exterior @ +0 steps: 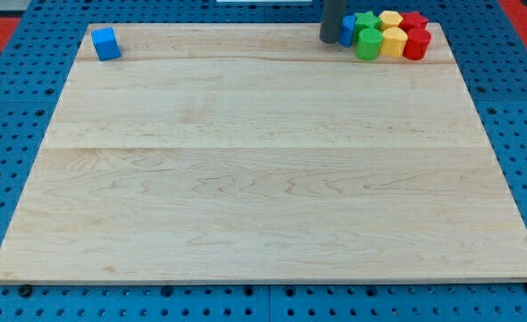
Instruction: Push the blue cube closer to the green circle
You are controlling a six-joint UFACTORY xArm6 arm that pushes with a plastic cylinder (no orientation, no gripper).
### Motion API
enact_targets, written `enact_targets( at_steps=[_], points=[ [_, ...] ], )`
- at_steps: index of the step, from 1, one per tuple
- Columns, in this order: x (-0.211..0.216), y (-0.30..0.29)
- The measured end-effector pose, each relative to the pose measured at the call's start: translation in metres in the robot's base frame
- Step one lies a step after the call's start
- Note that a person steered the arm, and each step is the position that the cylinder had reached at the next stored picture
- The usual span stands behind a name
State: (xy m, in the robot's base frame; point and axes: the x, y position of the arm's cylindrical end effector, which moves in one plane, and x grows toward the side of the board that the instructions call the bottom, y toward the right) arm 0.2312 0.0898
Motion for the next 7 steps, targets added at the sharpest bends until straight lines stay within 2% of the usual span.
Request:
enact_targets(
  at_steps=[1, 2, 3, 4, 5, 6, 7],
  points=[
    [0.053, -0.032],
    [0.102, -0.111],
    [0.124, -0.220],
    [0.126, -0.328],
    [0.108, -0.393],
    [0.102, -0.394],
    [0.031, -0.394]
  ],
)
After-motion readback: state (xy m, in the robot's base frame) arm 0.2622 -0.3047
